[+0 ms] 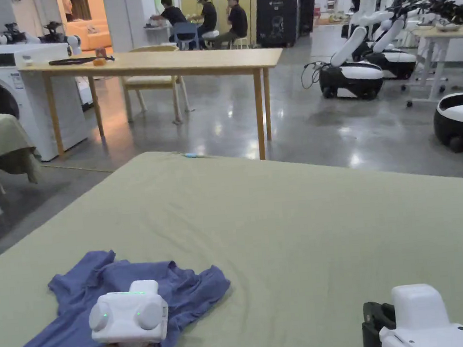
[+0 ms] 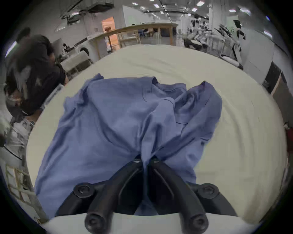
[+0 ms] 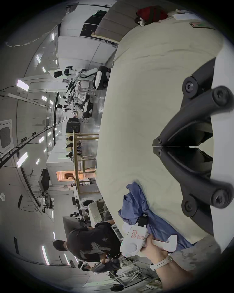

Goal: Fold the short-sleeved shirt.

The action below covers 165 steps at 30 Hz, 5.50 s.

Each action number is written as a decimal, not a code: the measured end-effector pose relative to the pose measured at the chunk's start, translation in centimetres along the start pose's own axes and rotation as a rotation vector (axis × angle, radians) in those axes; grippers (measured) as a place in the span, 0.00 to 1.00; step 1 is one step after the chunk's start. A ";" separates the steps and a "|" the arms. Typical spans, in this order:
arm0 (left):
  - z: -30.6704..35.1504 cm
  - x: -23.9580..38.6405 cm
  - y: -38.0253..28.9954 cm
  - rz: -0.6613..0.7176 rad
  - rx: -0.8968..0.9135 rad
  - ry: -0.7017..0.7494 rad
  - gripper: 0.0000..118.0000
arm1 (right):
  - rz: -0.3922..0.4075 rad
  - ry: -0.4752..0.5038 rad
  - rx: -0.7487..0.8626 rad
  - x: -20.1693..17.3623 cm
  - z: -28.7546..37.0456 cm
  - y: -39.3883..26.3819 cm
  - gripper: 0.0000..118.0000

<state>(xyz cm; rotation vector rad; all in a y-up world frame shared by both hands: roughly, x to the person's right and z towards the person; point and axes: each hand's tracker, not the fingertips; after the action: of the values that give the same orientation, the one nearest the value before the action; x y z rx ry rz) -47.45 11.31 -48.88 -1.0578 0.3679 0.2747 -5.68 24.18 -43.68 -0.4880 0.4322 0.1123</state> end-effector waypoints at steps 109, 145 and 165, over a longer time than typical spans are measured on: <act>14.5 13.8 1.5 -0.372 0.372 -0.018 0.00 | -0.228 -0.335 -0.147 32.4 8.0 -4.3 0.08; 21.6 18.9 17.8 -0.264 0.698 -0.085 0.00 | -0.168 -0.540 0.194 39.2 6.5 14.1 0.08; 14.2 5.7 -11.6 -0.269 0.167 -0.180 0.00 | -0.101 -0.272 -0.424 31.9 16.0 -16.1 0.08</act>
<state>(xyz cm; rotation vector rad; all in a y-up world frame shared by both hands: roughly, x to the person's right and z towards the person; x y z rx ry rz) -35.47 18.72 -35.81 -0.8982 0.0828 0.0949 32.49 17.76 -37.73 -0.8974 0.1124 0.1714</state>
